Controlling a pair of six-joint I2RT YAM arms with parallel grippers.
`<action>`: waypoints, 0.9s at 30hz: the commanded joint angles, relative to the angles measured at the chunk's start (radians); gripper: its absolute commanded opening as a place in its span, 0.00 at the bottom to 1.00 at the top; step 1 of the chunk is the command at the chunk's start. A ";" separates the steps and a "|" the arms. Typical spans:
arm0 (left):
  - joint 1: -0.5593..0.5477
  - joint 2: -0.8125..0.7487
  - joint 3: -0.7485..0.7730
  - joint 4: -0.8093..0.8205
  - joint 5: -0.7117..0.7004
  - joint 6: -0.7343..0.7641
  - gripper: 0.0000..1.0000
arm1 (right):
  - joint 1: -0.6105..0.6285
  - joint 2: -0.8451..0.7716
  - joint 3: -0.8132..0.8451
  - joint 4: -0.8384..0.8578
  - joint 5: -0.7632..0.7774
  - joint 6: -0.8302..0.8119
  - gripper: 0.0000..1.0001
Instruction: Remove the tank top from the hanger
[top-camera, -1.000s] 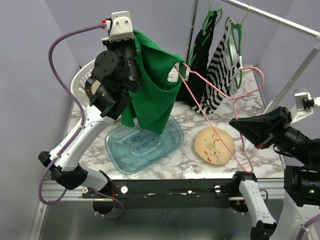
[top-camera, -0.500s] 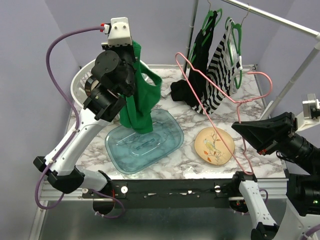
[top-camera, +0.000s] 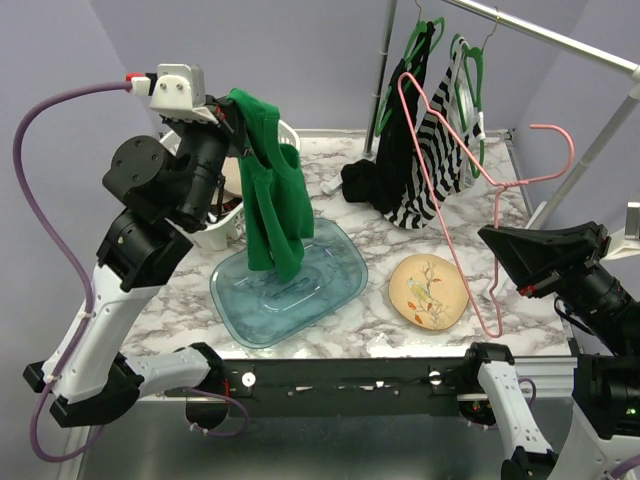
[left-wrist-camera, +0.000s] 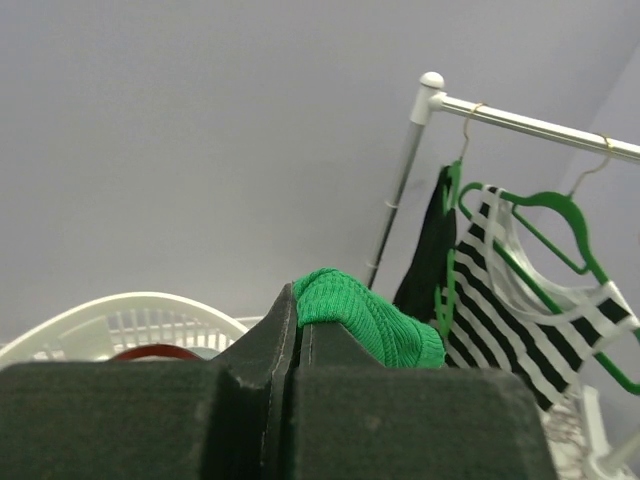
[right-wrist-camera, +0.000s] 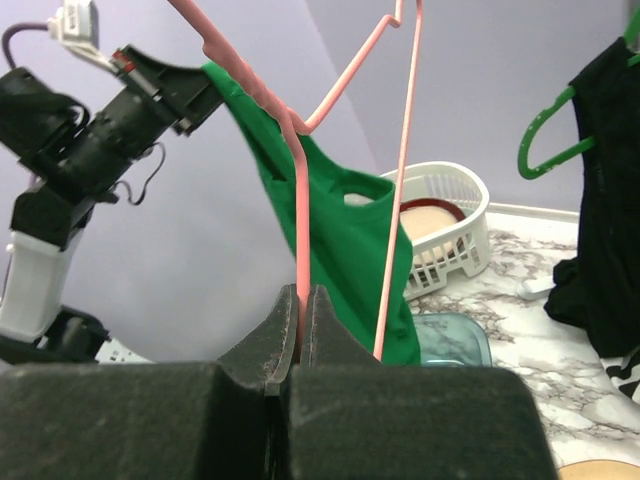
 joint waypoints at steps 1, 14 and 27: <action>0.001 -0.052 -0.017 -0.076 0.129 -0.094 0.00 | 0.006 -0.006 -0.014 0.011 0.067 -0.007 0.01; 0.001 -0.207 -0.529 -0.081 0.107 -0.292 0.00 | 0.006 -0.017 -0.007 -0.008 0.095 -0.031 0.01; 0.001 -0.267 -0.980 -0.065 0.278 -0.602 0.00 | 0.004 -0.001 0.001 -0.096 0.195 -0.037 0.01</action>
